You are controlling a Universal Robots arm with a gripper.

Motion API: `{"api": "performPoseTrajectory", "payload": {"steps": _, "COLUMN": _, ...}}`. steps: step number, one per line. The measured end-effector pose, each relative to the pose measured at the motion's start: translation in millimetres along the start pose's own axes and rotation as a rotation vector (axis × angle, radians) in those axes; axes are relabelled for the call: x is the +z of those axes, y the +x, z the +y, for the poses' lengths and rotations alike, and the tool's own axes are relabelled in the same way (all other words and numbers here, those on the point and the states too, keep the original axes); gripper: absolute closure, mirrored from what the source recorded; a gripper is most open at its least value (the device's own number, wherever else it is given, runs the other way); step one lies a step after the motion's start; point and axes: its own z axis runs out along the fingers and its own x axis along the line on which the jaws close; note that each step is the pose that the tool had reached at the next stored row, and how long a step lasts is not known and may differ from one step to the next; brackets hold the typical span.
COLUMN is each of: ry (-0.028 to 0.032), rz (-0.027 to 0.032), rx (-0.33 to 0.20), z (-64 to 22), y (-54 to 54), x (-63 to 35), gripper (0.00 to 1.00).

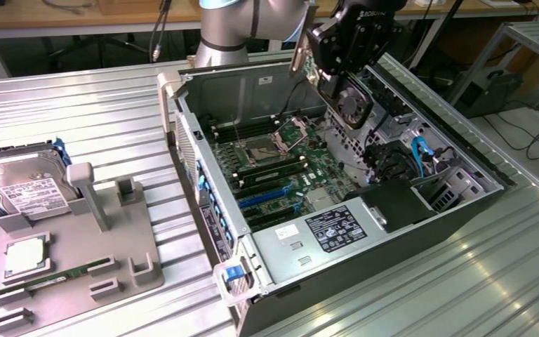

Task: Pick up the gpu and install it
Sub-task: 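Insert the gpu into the slot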

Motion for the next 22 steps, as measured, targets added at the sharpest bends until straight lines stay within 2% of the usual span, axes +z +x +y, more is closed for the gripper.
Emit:
{"api": "performPoseTrajectory", "payload": {"steps": 5, "ry": -0.0027, "rz": -0.0004, "rx": -0.035, "z": -0.2, "y": 0.0, "x": 0.0, "gripper": 0.73}}
{"api": "performPoseTrajectory", "payload": {"steps": 13, "ry": -0.0038, "rz": -0.0006, "rx": -0.104, "z": -0.6, "y": 0.0, "x": 0.0, "gripper": 0.73}}
{"api": "performPoseTrajectory", "payload": {"steps": 22, "ry": -0.0044, "rz": -0.0007, "rx": -0.158, "z": -0.9, "y": 0.1, "x": 0.0, "gripper": 0.73}}
